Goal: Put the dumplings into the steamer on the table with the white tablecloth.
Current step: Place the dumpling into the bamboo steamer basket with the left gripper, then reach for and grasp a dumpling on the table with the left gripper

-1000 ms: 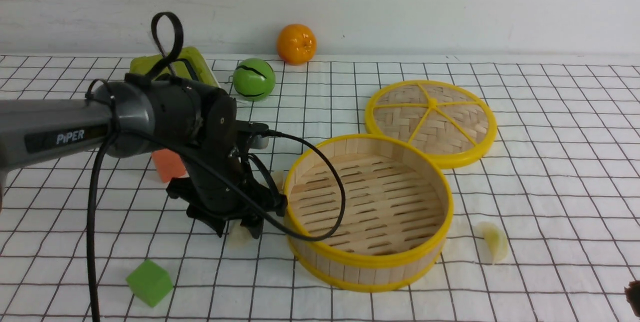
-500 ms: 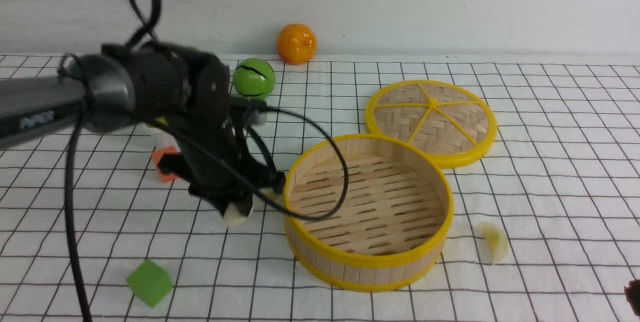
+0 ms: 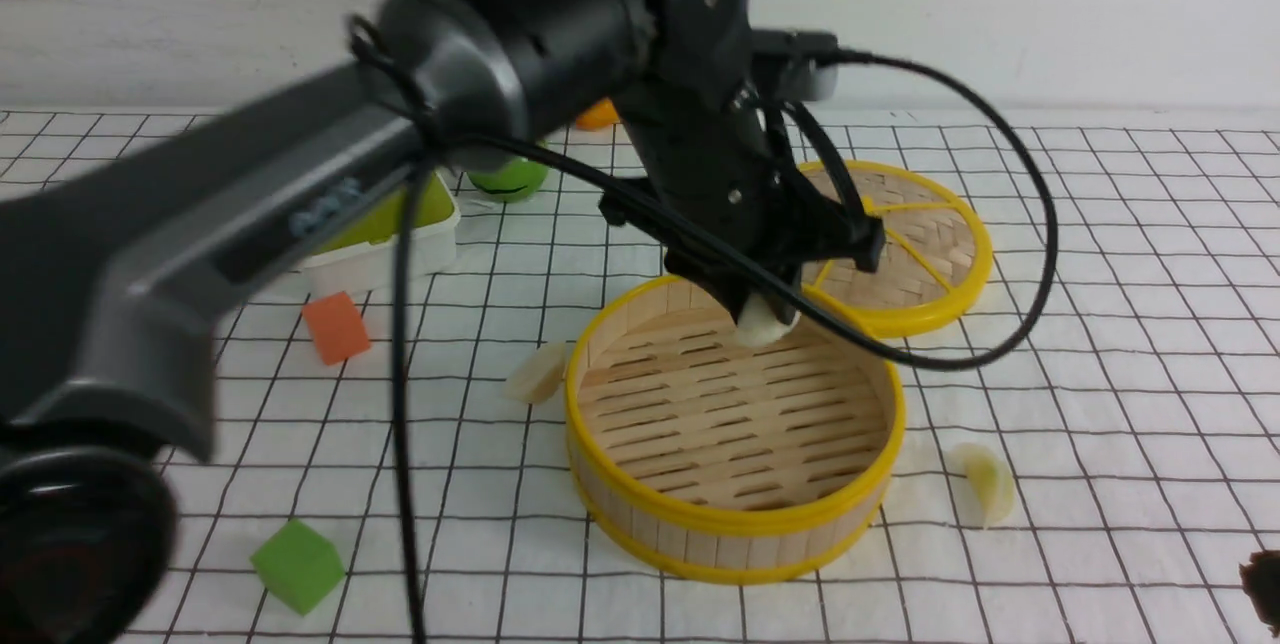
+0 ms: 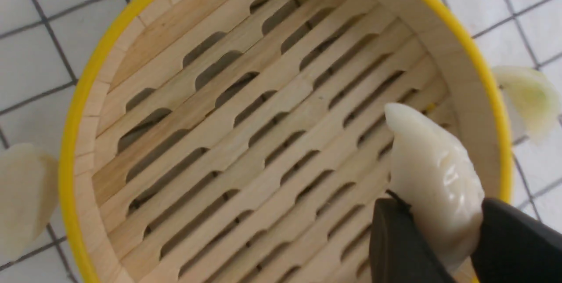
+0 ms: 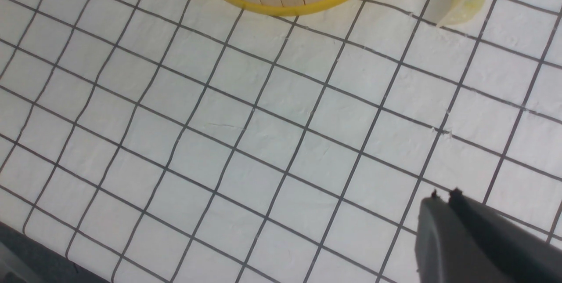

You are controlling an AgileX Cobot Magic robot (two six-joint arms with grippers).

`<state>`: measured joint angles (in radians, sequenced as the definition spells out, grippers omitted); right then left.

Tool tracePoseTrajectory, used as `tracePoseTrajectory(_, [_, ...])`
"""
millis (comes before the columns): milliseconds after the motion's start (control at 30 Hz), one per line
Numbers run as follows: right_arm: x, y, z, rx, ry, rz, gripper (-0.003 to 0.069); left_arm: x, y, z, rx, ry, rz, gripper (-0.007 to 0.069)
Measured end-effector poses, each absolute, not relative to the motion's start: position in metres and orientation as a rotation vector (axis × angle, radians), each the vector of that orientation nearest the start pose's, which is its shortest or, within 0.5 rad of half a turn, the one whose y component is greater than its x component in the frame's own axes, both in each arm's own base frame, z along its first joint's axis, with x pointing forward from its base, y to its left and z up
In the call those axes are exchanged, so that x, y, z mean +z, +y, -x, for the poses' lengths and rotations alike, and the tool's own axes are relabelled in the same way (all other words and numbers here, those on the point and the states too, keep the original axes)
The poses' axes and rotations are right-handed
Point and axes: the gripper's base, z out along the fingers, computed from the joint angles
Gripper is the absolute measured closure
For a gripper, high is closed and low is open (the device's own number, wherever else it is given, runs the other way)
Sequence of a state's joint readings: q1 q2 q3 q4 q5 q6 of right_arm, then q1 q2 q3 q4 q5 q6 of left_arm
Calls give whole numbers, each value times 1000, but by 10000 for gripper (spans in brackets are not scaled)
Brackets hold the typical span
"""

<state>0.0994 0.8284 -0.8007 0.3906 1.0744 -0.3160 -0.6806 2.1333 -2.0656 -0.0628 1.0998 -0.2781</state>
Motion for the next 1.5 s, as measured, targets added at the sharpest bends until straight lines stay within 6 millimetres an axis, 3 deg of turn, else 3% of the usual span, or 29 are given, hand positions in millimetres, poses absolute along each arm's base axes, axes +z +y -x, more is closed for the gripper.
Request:
tracePoseTrajectory(100, [322,44,-130,428,2496,413,638,256,-311,-383,-341,2696,-470,407])
tracePoseTrajectory(233, [322,44,-130,428,2496,413,634,229,-320,-395,-338,2697,-412,407])
tracePoseTrajectory(467, [322,44,-130,427,2493,412,629,206,-327,-404,-371,2681,-379,414])
tracePoseTrajectory(567, [323,44,-131,424,2485,408,626,206,-327,-404,-373,2678,-379,404])
tracePoseTrajectory(700, [323,44,-131,423,2481,406,621,216,-324,-403,-317,2693,-397,303])
tracePoseTrajectory(767, [323,44,-131,423,2481,406,621,234,-320,-402,-280,2682,-414,234])
tracePoseTrajectory(867, [323,44,-131,423,2481,406,620,280,-305,-394,-180,2620,-480,162])
tracePoseTrajectory(900, [323,44,-131,423,2481,406,620,281,-304,-394,-168,2621,-486,158])
tracePoseTrajectory(933, [323,44,-131,423,2481,406,620,313,-290,-387,-110,2558,-509,139])
tracePoseTrajectory(1000, [323,44,-131,428,2480,405,618,343,-272,-381,-107,2512,-484,130])
tracePoseTrajectory(1033, [323,44,-131,428,2480,405,618,349,-267,-381,-108,2505,-473,129])
tracePoseTrajectory(1100, [323,44,-131,428,2480,405,618,372,-227,-377,-143,2516,-393,125])
tracePoseTrajectory(1167, [323,44,-131,433,2479,403,618,376,-192,-376,-174,2560,-354,124])
tracePoseTrajectory(1233, [323,44,-131,438,2478,402,618,367,-176,-376,-186,2608,-361,123])
tracePoseTrajectory(1267, [324,45,-131,446,2477,400,618,357,-153,-376,-183,2661,-368,123])
tracePoseTrajectory(1333, [324,45,-131,452,2476,398,618,334,-127,-374,-211,2743,-416,123])
tracePoseTrajectory(1433, [324,46,-131,460,2474,396,618,303,-114,-374,-249,2777,-528,123])
tracePoseTrajectory(1467, [324,46,-131,461,2474,396,618,301,-114,-375,-255,2768,-534,123])
tracePoseTrajectory(1500, [324,46,-131,462,2474,396,618,284,-115,-375,-257,2744,-624,123])
